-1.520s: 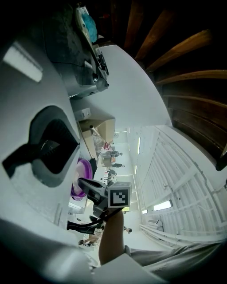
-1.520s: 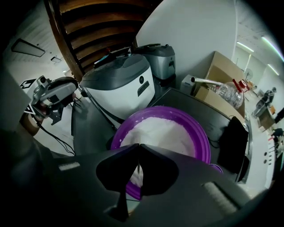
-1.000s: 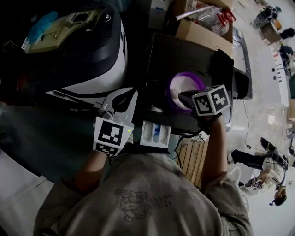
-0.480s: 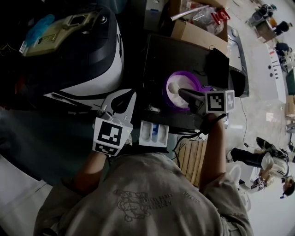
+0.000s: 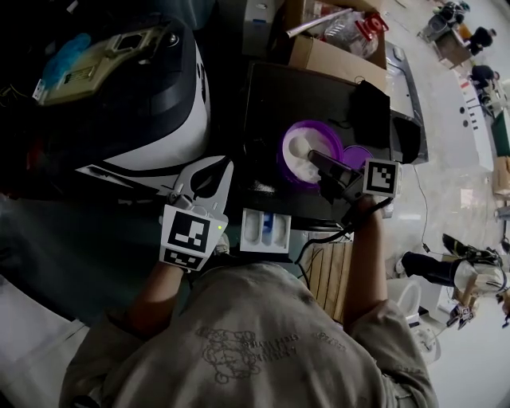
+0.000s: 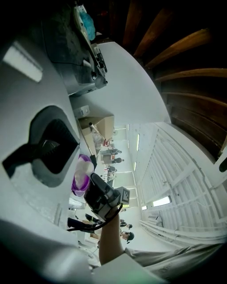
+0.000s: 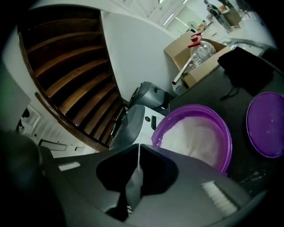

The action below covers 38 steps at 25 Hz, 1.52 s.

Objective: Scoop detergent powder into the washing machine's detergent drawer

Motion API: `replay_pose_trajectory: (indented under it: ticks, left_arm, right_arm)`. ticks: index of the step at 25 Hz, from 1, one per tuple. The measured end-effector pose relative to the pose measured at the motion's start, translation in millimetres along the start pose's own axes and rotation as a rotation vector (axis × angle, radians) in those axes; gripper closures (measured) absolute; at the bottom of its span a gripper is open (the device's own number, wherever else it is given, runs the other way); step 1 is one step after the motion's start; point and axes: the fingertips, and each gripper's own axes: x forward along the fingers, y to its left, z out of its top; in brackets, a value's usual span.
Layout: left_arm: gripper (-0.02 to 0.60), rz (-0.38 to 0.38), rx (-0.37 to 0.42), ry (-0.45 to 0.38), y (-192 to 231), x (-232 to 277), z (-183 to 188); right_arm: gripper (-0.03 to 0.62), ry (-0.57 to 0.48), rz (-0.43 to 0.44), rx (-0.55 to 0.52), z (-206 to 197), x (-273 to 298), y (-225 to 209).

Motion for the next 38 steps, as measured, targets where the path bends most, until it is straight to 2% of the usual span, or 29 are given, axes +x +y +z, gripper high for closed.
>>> replay_pose_trajectory:
  ticks: [4,11,21,27,33,38]
  left_arm:
    - [0.581,-0.011,0.007,-0.003,-6.1,-0.7,2.8]
    - [0.581,-0.027,0.022,-0.007,-15.0,-0.9,6.5]
    - [0.581,-0.037,0.033,-0.002,-25.1,-3.3,6.0]
    - [0.581,-0.035,0.043,-0.007,-27.8,-5.6,8.9]
    - [0.581,-0.035,0.048,-0.007,-29.6,-8.1,10.4]
    - [0.581,-0.038,0.050,-0.008,-33.8,-8.8,10.3]
  right_arm:
    - [0.559,-0.063,0.011,0.069,1.0,-9.0,-7.1]
    - [0.559,-0.186,0.138,0.216,0.3,-21.6,-4.3]
    - [0.559,-0.233,0.310,0.288,-18.7,-25.4,15.6]
    - [0.559,-0.264,0.411,0.396,-32.4,-24.9,23.1]
    - [0.559,-0.250,0.419,0.418,-52.4,-21.8,28.5]
    - [0.559,-0.233,0.434,0.392,-62.0,-21.7,41.2]
